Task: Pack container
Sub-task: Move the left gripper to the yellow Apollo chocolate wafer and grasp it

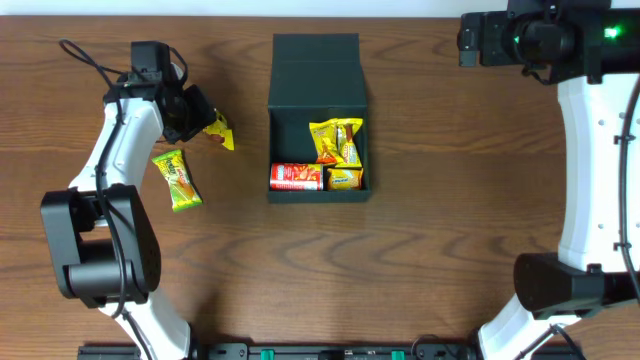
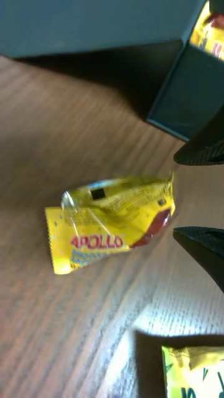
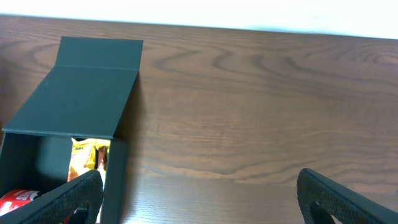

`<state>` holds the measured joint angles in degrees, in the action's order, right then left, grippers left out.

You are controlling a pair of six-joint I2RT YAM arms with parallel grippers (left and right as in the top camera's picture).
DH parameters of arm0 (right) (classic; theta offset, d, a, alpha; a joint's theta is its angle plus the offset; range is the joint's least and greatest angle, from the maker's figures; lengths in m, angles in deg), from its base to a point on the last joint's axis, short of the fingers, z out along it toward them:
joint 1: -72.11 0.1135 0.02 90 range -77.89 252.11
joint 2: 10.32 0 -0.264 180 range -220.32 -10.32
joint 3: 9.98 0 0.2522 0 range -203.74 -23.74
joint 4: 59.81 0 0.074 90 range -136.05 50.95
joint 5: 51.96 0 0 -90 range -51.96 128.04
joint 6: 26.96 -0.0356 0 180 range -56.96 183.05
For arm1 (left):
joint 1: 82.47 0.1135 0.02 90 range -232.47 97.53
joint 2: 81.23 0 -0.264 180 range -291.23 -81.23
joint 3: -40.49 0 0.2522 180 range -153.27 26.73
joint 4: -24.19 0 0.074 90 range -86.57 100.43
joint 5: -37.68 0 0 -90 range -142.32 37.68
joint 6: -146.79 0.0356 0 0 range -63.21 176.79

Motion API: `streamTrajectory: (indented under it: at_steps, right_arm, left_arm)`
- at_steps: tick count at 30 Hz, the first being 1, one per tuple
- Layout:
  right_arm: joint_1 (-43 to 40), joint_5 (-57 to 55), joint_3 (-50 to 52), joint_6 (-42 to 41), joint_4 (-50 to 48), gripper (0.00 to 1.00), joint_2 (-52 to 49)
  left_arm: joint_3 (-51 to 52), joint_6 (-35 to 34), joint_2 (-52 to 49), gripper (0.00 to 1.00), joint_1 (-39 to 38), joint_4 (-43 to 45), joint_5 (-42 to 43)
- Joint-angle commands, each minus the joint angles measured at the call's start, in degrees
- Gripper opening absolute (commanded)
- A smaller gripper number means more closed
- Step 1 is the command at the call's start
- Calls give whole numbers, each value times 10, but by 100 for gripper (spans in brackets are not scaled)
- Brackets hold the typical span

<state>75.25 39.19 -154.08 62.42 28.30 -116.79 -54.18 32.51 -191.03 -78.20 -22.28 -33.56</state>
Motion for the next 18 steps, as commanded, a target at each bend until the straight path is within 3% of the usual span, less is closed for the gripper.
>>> streamTrajectory:
  at_steps: [1,4,12,18]
  right_arm:
    - [-1,4,3,-2,1,99,0]
    - [-1,4,3,-2,0,99,0]
    - [-1,4,3,-2,-2,99,0]
    - [-1,4,4,-2,-2,99,0]
  left_arm:
    - [54,15,4,33,15,28,40]
    - [89,7,4,35,30,66,66]
    - [115,-7,0,52,37,150,90]
    - [115,-34,-44,48,35,178,136]
